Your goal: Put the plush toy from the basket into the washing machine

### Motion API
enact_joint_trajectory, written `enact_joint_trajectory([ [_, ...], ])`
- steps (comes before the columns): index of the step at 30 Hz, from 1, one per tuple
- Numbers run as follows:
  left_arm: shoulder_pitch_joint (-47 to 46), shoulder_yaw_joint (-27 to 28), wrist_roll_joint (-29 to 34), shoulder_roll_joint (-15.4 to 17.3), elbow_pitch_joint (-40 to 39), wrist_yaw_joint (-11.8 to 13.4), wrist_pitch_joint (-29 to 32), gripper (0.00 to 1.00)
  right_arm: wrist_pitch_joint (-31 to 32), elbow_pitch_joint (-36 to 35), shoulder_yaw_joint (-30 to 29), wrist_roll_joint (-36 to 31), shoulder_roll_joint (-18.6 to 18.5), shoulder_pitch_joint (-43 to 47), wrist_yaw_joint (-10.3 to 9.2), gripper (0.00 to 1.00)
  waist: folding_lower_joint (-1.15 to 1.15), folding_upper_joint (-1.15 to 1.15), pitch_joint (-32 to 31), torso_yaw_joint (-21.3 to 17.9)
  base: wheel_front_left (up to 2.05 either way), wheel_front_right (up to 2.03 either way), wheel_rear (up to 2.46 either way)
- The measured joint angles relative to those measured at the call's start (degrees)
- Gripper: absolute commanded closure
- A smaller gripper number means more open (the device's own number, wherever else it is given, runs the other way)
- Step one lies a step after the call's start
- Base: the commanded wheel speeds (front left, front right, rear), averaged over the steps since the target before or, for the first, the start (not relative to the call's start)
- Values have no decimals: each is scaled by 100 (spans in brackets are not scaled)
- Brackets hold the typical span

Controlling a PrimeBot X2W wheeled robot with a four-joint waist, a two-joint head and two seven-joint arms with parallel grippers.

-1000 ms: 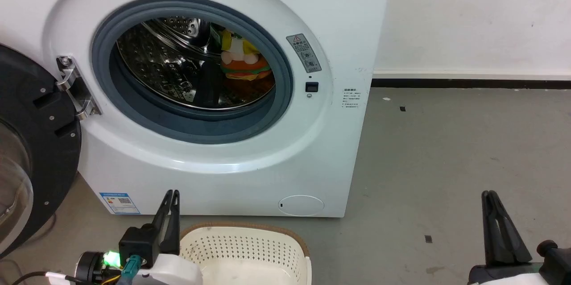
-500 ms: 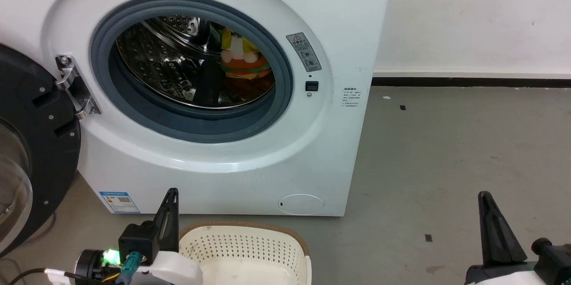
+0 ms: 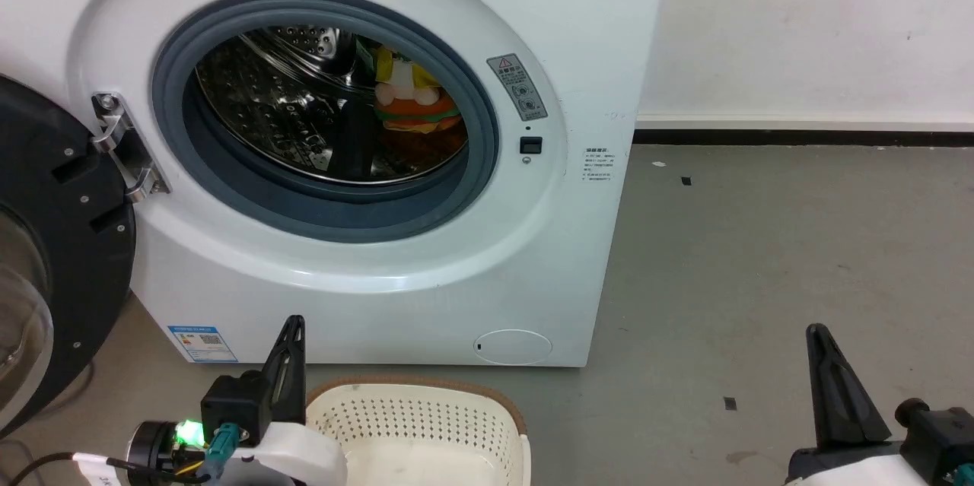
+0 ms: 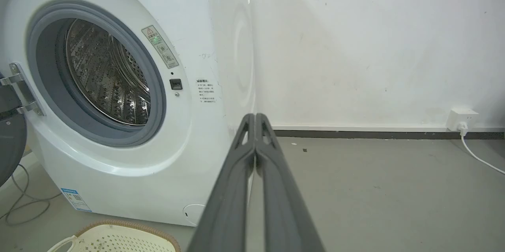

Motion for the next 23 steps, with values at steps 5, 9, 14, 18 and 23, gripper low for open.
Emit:
enact_joint_trajectory([
  [5,0,13,1,-16,-52,-1,67,100,57,8,18,-12,0,-39,0,100,0,0,8,-6,0,0,0],
  [9,0,24,2,-29,-100,-7,115,100,122,15,29,-48,0,-41,0,100,0,0,15,-11,0,0,0],
  [14,0,33,38,-45,-141,-8,176,100,179,23,42,-126,0,-70,0,100,0,0,23,-17,0,0,0],
  [18,1,45,43,-57,-188,-8,213,100,214,30,55,-144,0,-99,0,100,0,0,29,-22,0,0,0],
  [23,1,58,44,-66,-234,-23,258,100,263,42,74,-159,0,-126,0,100,0,0,37,-28,0,0,0],
])
